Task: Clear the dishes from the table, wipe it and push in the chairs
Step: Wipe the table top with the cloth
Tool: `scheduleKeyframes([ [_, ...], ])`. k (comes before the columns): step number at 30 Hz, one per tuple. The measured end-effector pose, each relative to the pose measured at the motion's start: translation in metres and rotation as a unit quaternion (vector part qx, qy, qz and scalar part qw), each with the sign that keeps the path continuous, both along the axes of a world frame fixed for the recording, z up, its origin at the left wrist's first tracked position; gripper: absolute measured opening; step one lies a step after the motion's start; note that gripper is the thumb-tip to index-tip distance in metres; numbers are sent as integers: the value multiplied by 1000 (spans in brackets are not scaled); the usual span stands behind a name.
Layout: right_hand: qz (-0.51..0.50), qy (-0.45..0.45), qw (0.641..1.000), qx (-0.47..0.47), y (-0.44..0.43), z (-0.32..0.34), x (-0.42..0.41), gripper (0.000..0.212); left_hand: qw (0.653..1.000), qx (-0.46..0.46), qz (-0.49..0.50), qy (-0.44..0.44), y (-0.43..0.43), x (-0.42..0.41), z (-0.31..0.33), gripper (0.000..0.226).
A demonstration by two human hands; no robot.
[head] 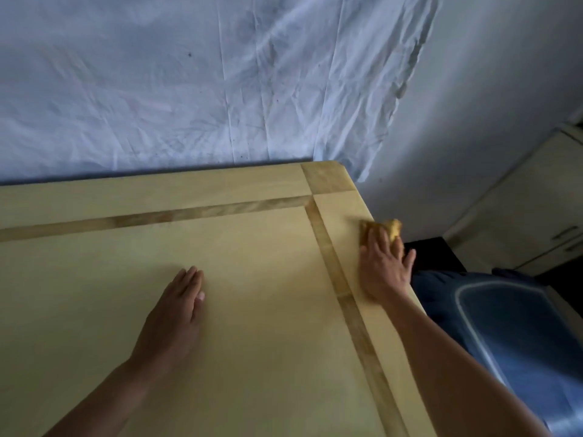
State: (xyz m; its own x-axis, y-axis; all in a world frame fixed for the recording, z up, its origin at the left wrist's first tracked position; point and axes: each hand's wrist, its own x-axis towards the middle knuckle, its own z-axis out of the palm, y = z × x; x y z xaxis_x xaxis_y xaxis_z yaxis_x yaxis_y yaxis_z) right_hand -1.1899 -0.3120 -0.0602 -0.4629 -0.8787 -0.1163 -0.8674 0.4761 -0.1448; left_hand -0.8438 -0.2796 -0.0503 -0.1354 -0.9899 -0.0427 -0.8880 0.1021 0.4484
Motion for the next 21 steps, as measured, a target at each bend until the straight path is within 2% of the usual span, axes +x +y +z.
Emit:
scheduleKeyframes([
  [3,-40,-20,999,2,22,-1,4,57,1000,-3,-6,10,15,10,1,46],
  [6,4,-18,1000,9,43,0,34,57,1000,-6,-2,16,32,19,2,45],
  [10,148,2,989,9,84,4,116,56,1000,4,-3,25,58,21,0,45],
  [15,339,-21,940,-30,166,-4,230,55,1000,9,-5,11,91,25,-1,45],
  [18,382,-24,924,0,179,-12,228,53,1000,12,-15,1,112,28,-1,46],
  [21,322,-18,946,-3,171,-7,184,59,999,15,-31,-2,135,31,-3,45],
])
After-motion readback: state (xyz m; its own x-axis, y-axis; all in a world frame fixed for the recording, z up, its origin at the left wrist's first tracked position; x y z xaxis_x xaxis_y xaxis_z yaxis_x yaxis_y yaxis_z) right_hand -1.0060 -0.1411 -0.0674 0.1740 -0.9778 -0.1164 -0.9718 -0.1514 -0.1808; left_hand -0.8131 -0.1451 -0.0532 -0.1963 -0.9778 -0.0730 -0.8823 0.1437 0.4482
